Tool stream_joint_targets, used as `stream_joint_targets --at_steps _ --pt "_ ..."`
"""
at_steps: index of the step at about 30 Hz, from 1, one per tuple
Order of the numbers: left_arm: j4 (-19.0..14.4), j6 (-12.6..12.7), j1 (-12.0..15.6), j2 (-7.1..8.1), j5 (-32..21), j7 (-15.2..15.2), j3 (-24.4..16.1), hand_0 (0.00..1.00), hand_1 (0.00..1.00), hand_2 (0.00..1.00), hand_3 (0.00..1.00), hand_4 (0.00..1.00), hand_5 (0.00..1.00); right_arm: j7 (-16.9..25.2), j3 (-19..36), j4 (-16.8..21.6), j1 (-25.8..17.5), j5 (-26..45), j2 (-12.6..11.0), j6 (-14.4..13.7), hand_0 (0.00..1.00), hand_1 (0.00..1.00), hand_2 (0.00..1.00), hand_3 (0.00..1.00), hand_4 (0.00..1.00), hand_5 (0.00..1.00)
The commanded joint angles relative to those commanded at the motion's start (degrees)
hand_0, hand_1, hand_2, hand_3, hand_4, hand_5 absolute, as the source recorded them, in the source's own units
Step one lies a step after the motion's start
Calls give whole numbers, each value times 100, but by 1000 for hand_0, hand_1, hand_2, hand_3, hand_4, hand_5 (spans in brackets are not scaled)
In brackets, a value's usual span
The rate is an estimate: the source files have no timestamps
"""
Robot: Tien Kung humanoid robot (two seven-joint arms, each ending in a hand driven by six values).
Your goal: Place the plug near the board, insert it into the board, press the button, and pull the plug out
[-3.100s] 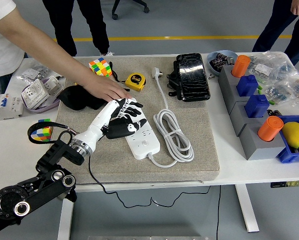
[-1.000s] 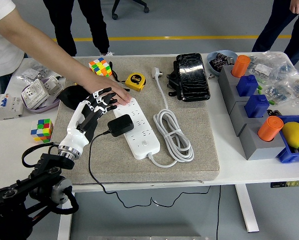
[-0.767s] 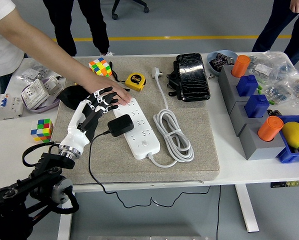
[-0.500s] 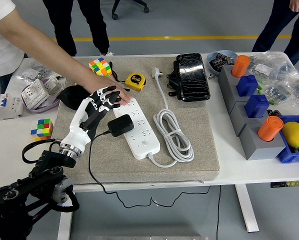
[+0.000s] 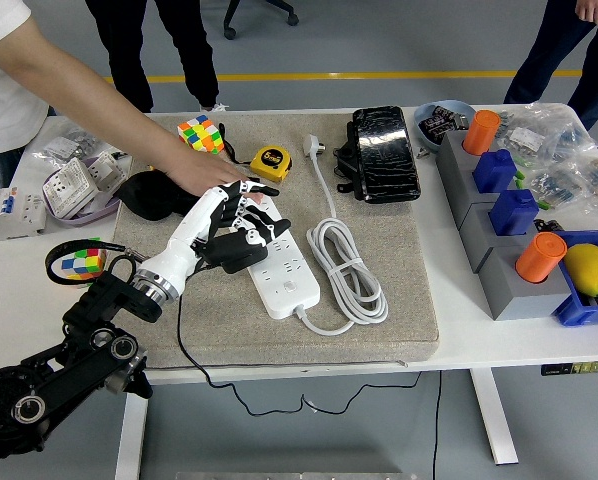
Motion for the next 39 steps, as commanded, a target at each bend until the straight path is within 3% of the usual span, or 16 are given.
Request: stream_joint_targets --at_steps 1,2,7,8,13,14,23,39 --pt "-27 -63 -9 3 122 138 1 191 261 282 675 856 194 0 5 -1 1 0 0 -1 567 644 620 540 917 468" --pt "-64 -147 -24 4 238 265 -1 105 101 174 735 812 115 2 12 0 3 -1 1 -2 567 644 620 539 918 468" --pt "-241 -607 -135 12 700 941 20 105 101 174 735 812 115 2 19 5 1 -3 5 0 567 644 620 539 918 468" --pt "-271 -701 -161 12 767 1080 29 72 94 155 795 647 2 2 13 5 -1 -2 3 1 566 644 620 540 917 468" --pt "-367 -975 -284 30 930 1488 122 72 94 155 795 647 2 3 10 5 -4 -2 -2 -1 566 644 620 540 917 468" --pt "-376 -1023 -304 33 959 1556 143 66 91 147 819 776 2 4 9 5 -4 -2 -3 -2 565 644 619 539 917 468" --pt "-475 -1492 -441 46 1419 2385 275 61 85 143 821 781 2 4 -6 5 9 8 -3 0 565 644 619 539 917 468" --pt "-530 -2012 -525 69 1640 3102 421 57 88 146 801 778 2 4 -67 12 19 22 -35 -1 567 644 618 538 917 467"
